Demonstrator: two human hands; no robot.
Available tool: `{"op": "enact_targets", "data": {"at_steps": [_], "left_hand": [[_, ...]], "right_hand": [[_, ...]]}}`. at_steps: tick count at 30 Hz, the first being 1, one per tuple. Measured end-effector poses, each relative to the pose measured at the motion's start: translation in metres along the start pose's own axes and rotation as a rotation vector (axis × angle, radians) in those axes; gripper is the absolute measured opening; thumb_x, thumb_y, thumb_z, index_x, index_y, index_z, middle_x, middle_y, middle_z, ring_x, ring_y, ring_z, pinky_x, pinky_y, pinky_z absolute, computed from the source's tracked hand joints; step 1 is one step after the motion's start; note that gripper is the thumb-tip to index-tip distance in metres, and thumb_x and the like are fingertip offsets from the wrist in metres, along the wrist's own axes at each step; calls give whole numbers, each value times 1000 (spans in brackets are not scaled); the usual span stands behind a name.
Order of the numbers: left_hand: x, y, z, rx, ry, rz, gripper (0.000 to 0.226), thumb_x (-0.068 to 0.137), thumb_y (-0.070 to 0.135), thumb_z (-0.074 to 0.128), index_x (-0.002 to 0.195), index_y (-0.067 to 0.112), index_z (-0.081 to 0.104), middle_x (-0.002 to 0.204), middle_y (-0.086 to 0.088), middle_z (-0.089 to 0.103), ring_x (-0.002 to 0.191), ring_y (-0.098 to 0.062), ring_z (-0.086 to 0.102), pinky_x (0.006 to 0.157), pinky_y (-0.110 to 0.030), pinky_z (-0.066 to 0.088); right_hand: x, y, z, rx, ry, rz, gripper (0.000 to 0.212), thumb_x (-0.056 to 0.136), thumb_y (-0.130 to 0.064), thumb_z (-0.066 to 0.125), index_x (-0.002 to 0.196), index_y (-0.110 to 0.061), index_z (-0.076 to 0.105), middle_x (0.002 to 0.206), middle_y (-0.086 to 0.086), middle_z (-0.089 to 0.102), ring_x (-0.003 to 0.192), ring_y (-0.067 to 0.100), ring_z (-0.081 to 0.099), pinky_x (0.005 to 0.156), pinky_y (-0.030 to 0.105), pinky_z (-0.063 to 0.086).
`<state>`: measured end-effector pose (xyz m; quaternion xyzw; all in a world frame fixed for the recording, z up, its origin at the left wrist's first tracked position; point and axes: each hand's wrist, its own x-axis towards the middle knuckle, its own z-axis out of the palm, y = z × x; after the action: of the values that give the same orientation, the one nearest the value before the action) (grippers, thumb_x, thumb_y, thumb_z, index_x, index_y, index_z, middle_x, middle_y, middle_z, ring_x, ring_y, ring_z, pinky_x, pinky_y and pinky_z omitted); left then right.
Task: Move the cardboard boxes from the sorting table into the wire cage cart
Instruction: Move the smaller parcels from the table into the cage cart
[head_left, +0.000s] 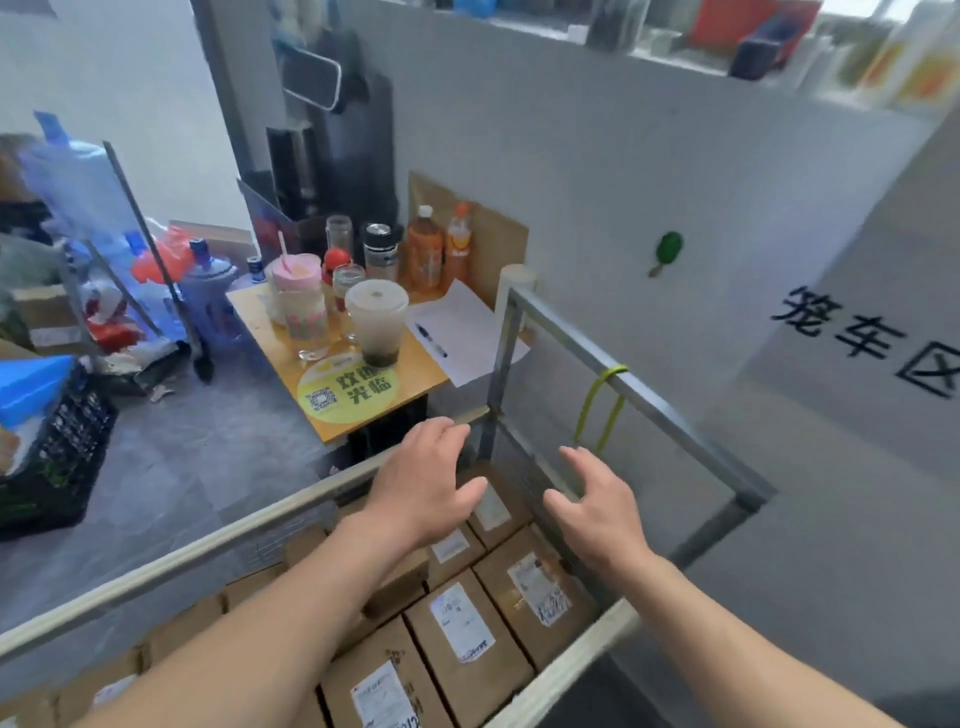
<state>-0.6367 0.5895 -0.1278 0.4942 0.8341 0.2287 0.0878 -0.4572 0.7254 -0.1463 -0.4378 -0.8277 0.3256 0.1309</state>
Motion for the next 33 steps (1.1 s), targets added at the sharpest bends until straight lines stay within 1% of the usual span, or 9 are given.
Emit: {"op": "enact_targets", "data": {"at_steps": [3, 9, 13, 16, 17, 20, 25, 30, 33], "left_hand": [[0, 39, 1, 36, 1, 74, 71, 92, 51, 55, 152, 19, 36, 156, 3, 35, 146, -15, 26, 116, -35, 30], [-7, 118, 13, 72, 38, 180, 73, 91, 55, 56, 152, 19, 37, 155, 2, 37, 145, -15, 29, 116, -37, 34], [-17, 170, 27, 74, 38, 229, 73, 91, 57, 56, 151, 19, 38, 154, 2, 38, 145, -15, 30, 114, -38, 37], [-23, 208, 40, 83, 39, 270, 73, 90, 57, 57, 150, 20, 40, 154, 2, 39, 144, -16, 31, 113, -39, 38], [-25, 222, 45, 83, 36, 286, 73, 90, 58, 57, 150, 20, 40, 154, 2, 39, 144, -16, 32, 113, -39, 38], [-32, 262, 58, 85, 22, 351, 72, 89, 58, 57, 148, 20, 43, 152, 3, 41, 142, -16, 34, 111, -39, 39], [-40, 320, 78, 81, -28, 470, 72, 88, 60, 58, 147, 22, 43, 151, 4, 40, 140, -17, 35, 108, -37, 40], [-46, 369, 98, 74, -101, 621, 73, 89, 60, 54, 149, 23, 39, 154, 4, 37, 143, -18, 31, 109, -37, 38], [-54, 394, 109, 50, -152, 717, 71, 89, 59, 53, 149, 23, 38, 154, 5, 36, 142, -19, 33, 107, -37, 39]], "right_hand": [[-19, 15, -32, 8, 40, 9, 65, 89, -35, 65, 150, -27, 46, 160, -4, 38, 147, 12, 32, 116, 28, 27], [-57, 45, -93, 5, 123, -44, 67, 88, -37, 67, 150, -24, 48, 159, -1, 40, 148, 11, 31, 116, 22, 21], [-84, 70, -136, -4, 173, -55, 65, 87, -33, 70, 147, -19, 51, 155, 1, 46, 145, 13, 37, 119, 25, 25], [-104, 92, -167, -53, 250, -55, 61, 86, -34, 70, 143, -18, 56, 147, 0, 55, 137, 16, 47, 111, 25, 34], [-111, 100, -177, -87, 269, -49, 61, 86, -37, 69, 143, -19, 55, 147, -2, 54, 137, 15, 47, 109, 25, 35], [-133, 128, -205, -187, 271, 11, 68, 90, -46, 63, 151, -22, 45, 157, -3, 43, 145, 13, 37, 114, 27, 30], [-170, 164, -247, -309, 338, 109, 65, 88, -51, 61, 145, -22, 49, 145, -1, 53, 132, 22, 49, 106, 34, 42], [-216, 191, -277, -438, 385, 296, 74, 89, -55, 54, 153, -24, 36, 159, 3, 38, 144, 24, 37, 113, 39, 36], [-249, 202, -288, -516, 432, 397, 72, 88, -60, 51, 150, -26, 39, 152, 3, 45, 138, 25, 43, 107, 45, 41]]}}
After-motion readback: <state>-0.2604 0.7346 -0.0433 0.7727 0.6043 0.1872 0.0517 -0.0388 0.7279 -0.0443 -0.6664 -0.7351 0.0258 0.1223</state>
